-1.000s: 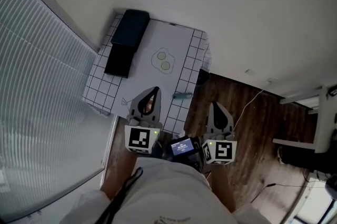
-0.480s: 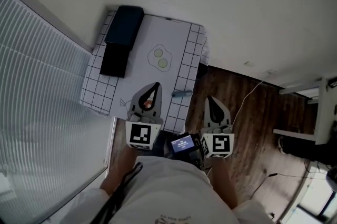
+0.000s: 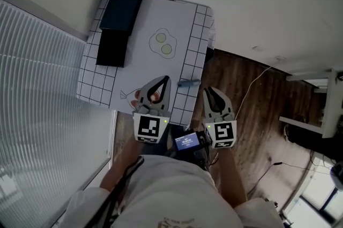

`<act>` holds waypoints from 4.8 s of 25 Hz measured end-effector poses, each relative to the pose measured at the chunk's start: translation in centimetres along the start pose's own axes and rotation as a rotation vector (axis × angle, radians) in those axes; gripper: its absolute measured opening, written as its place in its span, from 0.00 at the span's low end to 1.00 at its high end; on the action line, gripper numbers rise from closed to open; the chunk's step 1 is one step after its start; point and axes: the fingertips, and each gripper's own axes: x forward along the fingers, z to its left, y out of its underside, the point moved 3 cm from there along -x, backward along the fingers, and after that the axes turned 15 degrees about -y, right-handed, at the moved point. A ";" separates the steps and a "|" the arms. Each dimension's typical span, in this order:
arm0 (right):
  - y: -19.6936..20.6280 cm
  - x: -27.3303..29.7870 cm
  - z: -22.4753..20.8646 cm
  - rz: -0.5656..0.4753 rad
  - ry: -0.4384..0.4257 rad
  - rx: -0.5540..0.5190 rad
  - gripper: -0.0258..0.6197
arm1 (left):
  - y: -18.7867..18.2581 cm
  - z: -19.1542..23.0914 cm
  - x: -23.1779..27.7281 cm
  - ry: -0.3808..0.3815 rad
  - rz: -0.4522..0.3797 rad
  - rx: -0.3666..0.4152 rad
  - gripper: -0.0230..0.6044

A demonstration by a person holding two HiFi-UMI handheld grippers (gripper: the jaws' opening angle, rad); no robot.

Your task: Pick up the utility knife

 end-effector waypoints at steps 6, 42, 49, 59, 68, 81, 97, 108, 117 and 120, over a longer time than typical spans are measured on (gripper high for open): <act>3.1 2.4 0.2 0.070 -0.059 0.018 0.14 | 3.3 -0.3 1.0 0.013 0.059 -0.003 0.04; 12.6 9.9 -1.8 0.293 -0.376 -0.125 0.37 | 12.3 -3.5 4.2 0.055 0.237 -0.074 0.04; 12.7 9.8 -0.9 0.304 -0.379 -0.139 0.26 | 12.7 -3.5 3.8 0.053 0.248 -0.077 0.04; 10.6 8.8 -1.4 0.165 -0.330 0.056 0.25 | 12.4 -3.2 3.1 0.044 0.235 -0.082 0.04; 8.2 7.9 -0.8 0.085 -0.299 0.082 0.25 | 11.5 -2.6 2.3 0.041 0.214 -0.086 0.04; 2.9 5.2 0.6 0.006 -0.224 0.059 0.25 | 6.7 -0.2 1.7 0.018 0.120 -0.059 0.04; -6.2 -1.1 1.4 -0.156 -0.067 0.004 0.25 | -3.1 2.0 -0.4 0.037 -0.065 -0.032 0.04; -10.7 -4.8 1.7 -0.240 0.000 -0.054 0.25 | -7.4 2.9 -2.7 0.025 -0.143 -0.034 0.04; -12.7 -6.7 2.1 -0.293 0.012 -0.068 0.25 | -10.8 2.7 -2.7 0.013 -0.220 -0.055 0.04; -12.8 -7.0 2.2 -0.312 0.013 -0.049 0.25 | -11.1 2.6 -2.7 0.012 -0.224 -0.057 0.04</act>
